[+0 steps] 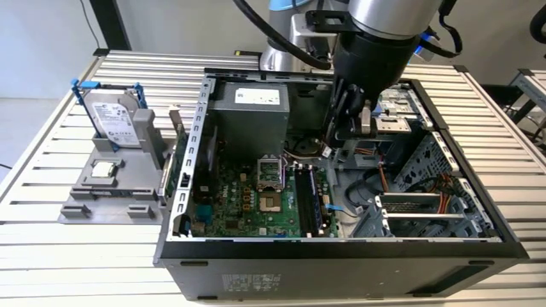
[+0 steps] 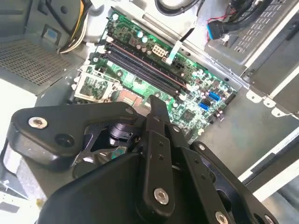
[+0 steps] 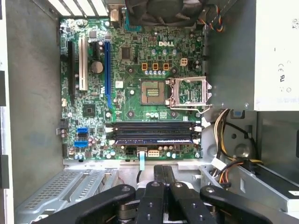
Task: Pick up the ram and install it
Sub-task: 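Press down the ram until it locks into place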
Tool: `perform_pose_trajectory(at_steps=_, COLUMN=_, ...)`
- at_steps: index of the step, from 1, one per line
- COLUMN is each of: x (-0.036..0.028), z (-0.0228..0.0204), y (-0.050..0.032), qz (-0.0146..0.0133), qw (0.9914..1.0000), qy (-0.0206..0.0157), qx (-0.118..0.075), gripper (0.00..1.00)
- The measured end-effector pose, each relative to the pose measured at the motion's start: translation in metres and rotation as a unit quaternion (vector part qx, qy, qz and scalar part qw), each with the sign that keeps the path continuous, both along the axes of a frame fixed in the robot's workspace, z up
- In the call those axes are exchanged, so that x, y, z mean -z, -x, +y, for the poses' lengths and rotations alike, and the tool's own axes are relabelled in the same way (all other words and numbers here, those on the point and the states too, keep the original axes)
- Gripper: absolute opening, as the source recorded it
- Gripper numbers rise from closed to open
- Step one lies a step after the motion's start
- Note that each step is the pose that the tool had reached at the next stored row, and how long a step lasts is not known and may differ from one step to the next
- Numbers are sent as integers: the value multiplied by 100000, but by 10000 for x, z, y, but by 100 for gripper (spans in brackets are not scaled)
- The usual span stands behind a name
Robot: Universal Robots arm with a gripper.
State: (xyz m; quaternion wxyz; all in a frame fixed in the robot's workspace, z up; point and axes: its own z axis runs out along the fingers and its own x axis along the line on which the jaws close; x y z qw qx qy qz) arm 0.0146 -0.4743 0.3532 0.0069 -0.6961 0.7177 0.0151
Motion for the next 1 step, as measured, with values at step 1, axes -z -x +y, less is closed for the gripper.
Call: perform_pose_trajectory(at_steps=1, x=0, z=0, y=0, qz=0, qw=100000, qy=0, qx=-1, gripper=0)
